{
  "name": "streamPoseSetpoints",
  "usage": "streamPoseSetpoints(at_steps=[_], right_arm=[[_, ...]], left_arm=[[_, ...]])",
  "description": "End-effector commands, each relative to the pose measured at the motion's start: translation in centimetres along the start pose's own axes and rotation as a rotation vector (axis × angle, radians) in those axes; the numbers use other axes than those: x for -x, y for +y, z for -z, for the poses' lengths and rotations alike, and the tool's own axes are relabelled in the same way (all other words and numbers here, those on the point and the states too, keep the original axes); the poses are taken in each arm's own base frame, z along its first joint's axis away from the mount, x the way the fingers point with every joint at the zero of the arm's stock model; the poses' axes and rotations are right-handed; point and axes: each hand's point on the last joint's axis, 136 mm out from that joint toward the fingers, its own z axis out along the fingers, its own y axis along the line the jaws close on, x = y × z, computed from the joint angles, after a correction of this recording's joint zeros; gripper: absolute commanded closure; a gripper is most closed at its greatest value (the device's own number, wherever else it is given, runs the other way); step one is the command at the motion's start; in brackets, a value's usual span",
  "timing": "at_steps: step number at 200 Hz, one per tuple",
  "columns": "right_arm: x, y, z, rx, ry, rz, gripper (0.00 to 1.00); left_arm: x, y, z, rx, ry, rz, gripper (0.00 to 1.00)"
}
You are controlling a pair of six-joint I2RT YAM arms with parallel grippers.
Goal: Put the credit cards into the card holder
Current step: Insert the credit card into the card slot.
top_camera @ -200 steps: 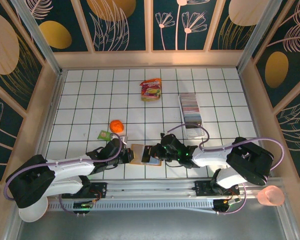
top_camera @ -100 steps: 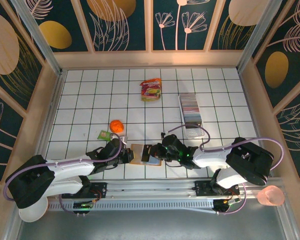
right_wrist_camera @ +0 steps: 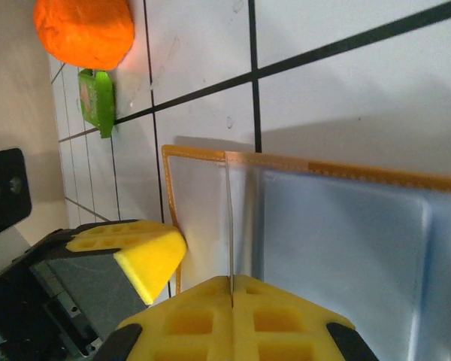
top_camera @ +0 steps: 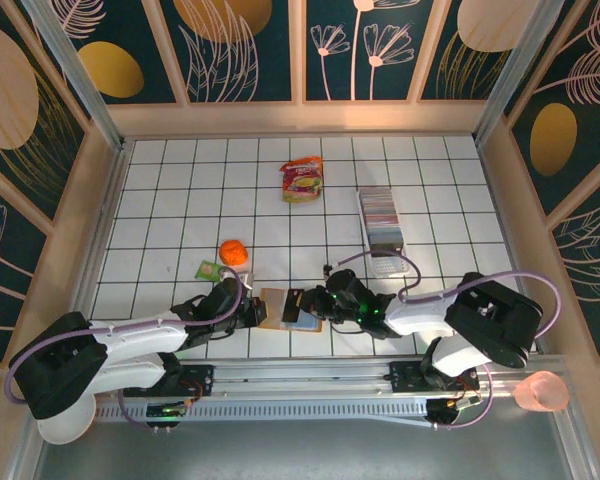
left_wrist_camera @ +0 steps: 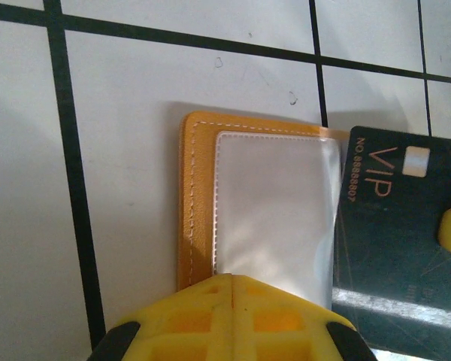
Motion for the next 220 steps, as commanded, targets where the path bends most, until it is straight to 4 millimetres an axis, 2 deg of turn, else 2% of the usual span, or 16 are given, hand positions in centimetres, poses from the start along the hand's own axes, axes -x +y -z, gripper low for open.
streamPoseSetpoints(at_steps=[1, 54, 92, 111, 166, 220], right_arm=[[-0.4, 0.6, -0.3, 0.054, 0.019, -0.031, 1.0], [-1.1, -0.5, -0.1, 0.067, 0.033, -0.101, 1.0], [-1.4, 0.5, -0.2, 0.151, 0.048, -0.122, 1.0], [-1.4, 1.0, -0.3, 0.192, 0.053, -0.127, 1.0], [-2.0, 0.0, -1.0, 0.163, 0.065, -0.12, 1.0], [-2.1, -0.5, -1.3, 0.145, 0.065, -0.115, 1.0]], left_arm=[[-2.1, 3.4, -0.1, 0.116, 0.062, 0.01, 1.0], [-2.0, 3.5, 0.1, 0.119, 0.054, 0.011, 1.0], [-2.0, 3.7, 0.1, 0.133, 0.056, 0.005, 1.0], [-1.8, 3.7, 0.2, 0.135, 0.051, 0.004, 0.93], [-0.9, 3.2, 0.9, 0.127, 0.011, 0.005, 0.65], [0.3, 4.6, 2.0, 0.226, -0.052, -0.016, 0.64]])
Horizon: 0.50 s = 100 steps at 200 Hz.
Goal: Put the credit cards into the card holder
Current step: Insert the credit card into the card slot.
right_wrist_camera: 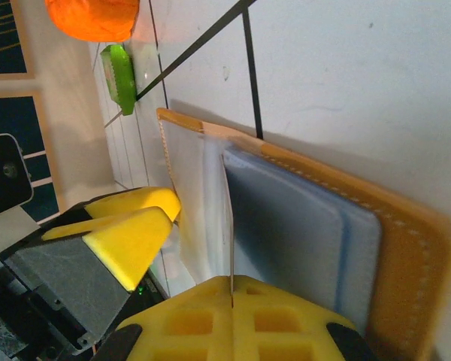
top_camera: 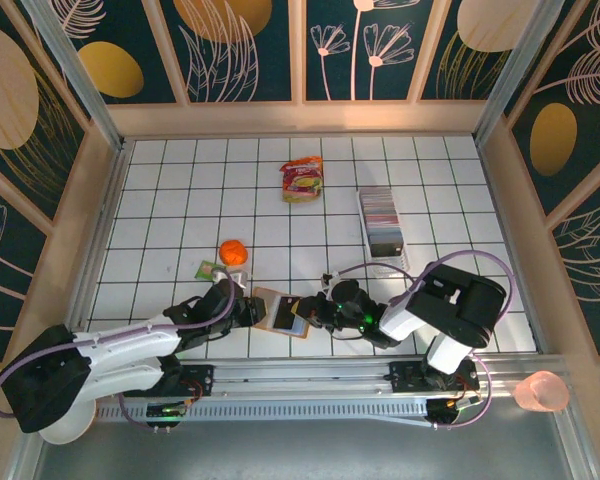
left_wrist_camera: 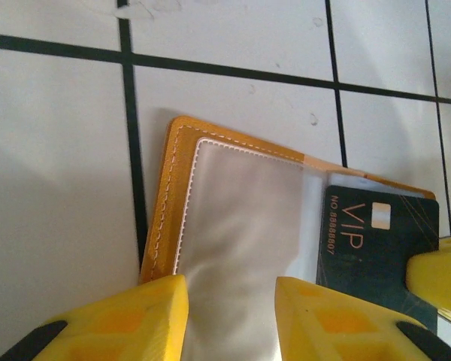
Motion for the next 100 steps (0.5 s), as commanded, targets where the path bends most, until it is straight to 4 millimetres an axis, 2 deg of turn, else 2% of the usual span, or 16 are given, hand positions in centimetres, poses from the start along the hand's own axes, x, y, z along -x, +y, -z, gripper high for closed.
streamPoseSetpoints(at_steps=[1, 51, 86, 100], right_arm=[[-0.3, -0.2, -0.2, 0.001, 0.006, 0.007, 1.0], [-0.6, -0.9, -1.4, -0.051, 0.031, 0.024, 1.0], [-0.6, -1.3, -1.4, -0.094, 0.03, 0.04, 1.0], [-0.6, -1.0, -1.5, -0.094, 0.031, 0.05, 1.0]], left_arm=[[-0.7, 3.4, 0.4, 0.157, 0.015, -0.02, 0.64], [0.5, 1.4, 1.4, 0.073, -0.03, -0.023, 0.55], [1.3, 2.8, 2.3, 0.147, -0.079, -0.048, 0.52], [1.2, 3.5, 2.3, 0.186, -0.075, -0.058, 0.58]])
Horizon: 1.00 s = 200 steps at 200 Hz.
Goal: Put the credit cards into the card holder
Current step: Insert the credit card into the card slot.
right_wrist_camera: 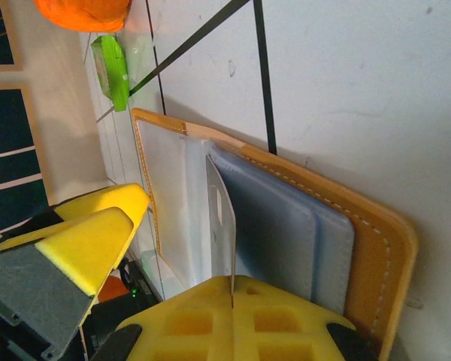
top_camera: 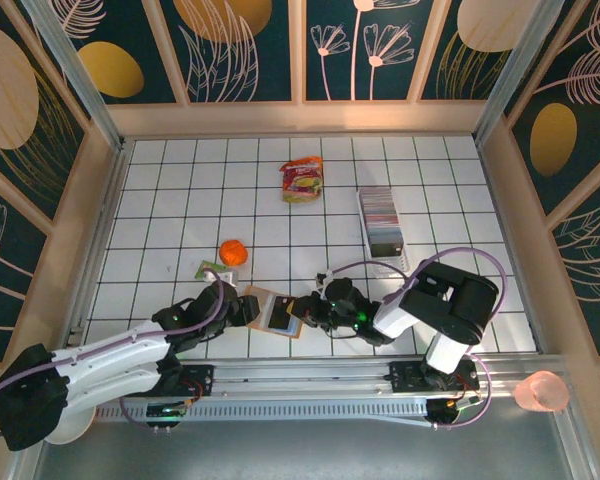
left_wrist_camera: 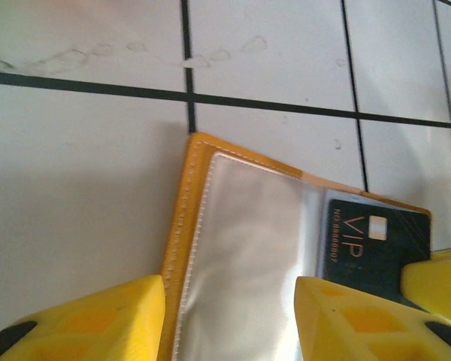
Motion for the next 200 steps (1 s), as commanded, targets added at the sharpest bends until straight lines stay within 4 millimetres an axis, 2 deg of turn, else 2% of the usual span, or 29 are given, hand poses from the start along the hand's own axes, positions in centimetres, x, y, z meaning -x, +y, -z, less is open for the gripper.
streamPoseSetpoints(at_steps=[1, 21, 59, 93, 150, 200], right_arm=[[-0.4, -1.2, -0.3, -0.075, 0.011, 0.034, 1.0], [-0.3, -1.0, -0.5, -0.084, 0.013, 0.047, 1.0], [-0.1, 0.0, -0.6, -0.075, 0.007, 0.069, 1.0], [-0.1, 1.2, -0.7, -0.034, 0.002, 0.075, 1.0], [-0.2, 2.5, -0.6, 0.059, 0.002, 0.06, 1.0], [0.0, 1.5, -0.3, 0.036, -0.014, 0.049, 1.0]], left_arm=[[0.1, 2.2, 0.3, 0.119, -0.003, -0.04, 0.59], [-0.7, 1.8, -0.3, 0.093, 0.037, -0.05, 0.66], [-1.4, 2.6, -0.8, 0.141, 0.078, -0.066, 0.87], [-2.7, 1.4, -1.2, 0.053, 0.129, -0.05, 0.87], [-3.3, 2.0, -1.2, 0.076, 0.158, -0.054, 0.91], [-3.9, 1.7, -1.3, 0.047, 0.178, -0.045, 0.88]])
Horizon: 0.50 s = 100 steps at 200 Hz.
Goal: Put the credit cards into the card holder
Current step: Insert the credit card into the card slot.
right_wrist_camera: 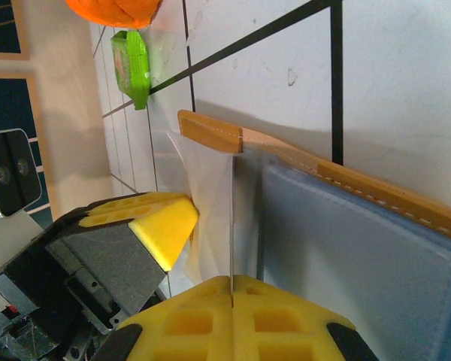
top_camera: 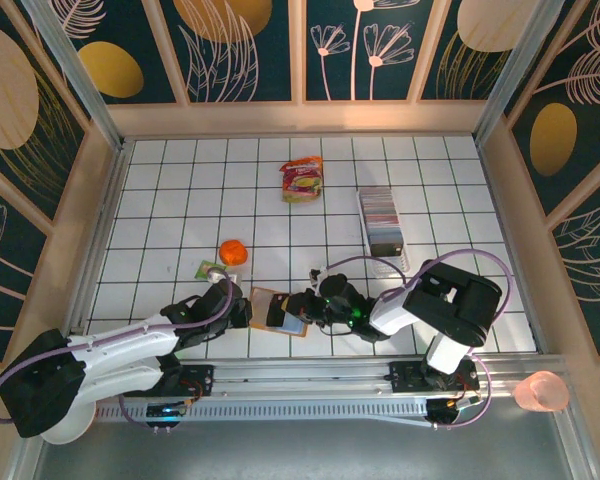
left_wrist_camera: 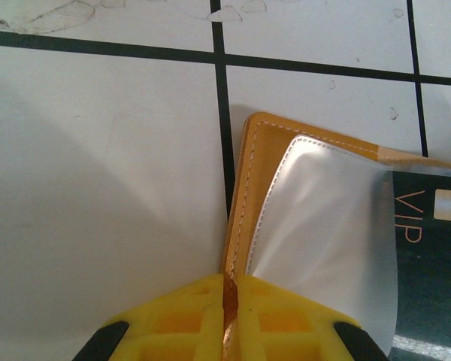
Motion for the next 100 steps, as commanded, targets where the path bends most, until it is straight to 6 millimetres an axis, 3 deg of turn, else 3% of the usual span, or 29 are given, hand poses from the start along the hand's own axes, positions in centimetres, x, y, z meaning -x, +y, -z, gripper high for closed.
streamPoseSetpoints(at_steps=[1, 100], right_arm=[[-0.12, 0.0, 0.18, 0.023, -0.014, 0.001, 1.0], [-0.63, -0.39, -0.2, 0.017, -0.004, -0.052, 1.0]], left_arm=[[-2.45, 0.89, -0.26, 0.005, 0.097, -0.009, 0.88], [-3.26, -0.1, -0.24, -0.068, 0.13, 0.004, 0.83]])
